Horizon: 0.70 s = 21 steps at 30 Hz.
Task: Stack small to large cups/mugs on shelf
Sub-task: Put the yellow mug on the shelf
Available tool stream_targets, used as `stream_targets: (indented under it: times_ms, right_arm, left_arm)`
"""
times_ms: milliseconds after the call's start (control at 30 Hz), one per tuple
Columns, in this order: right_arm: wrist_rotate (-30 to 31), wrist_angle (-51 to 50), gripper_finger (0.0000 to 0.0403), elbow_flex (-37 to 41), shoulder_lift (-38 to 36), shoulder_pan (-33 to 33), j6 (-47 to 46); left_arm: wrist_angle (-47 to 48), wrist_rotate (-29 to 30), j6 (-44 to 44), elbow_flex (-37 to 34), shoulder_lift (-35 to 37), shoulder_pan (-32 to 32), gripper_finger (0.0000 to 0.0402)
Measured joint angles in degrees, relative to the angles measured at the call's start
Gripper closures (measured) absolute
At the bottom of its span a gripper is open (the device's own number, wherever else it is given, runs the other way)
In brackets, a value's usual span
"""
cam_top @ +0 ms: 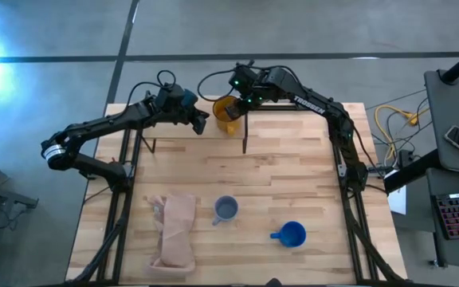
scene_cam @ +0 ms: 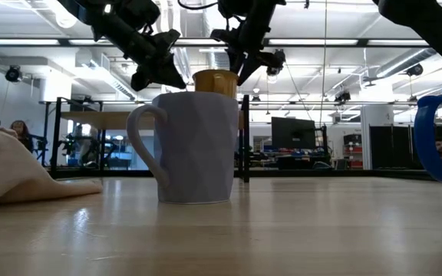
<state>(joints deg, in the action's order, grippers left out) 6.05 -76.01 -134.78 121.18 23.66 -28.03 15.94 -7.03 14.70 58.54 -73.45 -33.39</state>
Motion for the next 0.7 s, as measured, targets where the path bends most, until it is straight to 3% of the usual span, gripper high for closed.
stream_targets:
  times_ms: [533, 700]
  right_arm:
    - [0.8, -0.6, 0.0303, 0.0, -4.1, 0.2, 6.6]
    - [1.6, -2.5, 0.0337, 0.0, -4.2, 0.4, 7.2]
  left_arm:
    - [0.0, 0.0, 1.5, 0.0, 0.1, 0.0, 0.0402]
    - [0.1, -0.7, 1.6, 0.0, 0.5, 0.0, 0.0402]
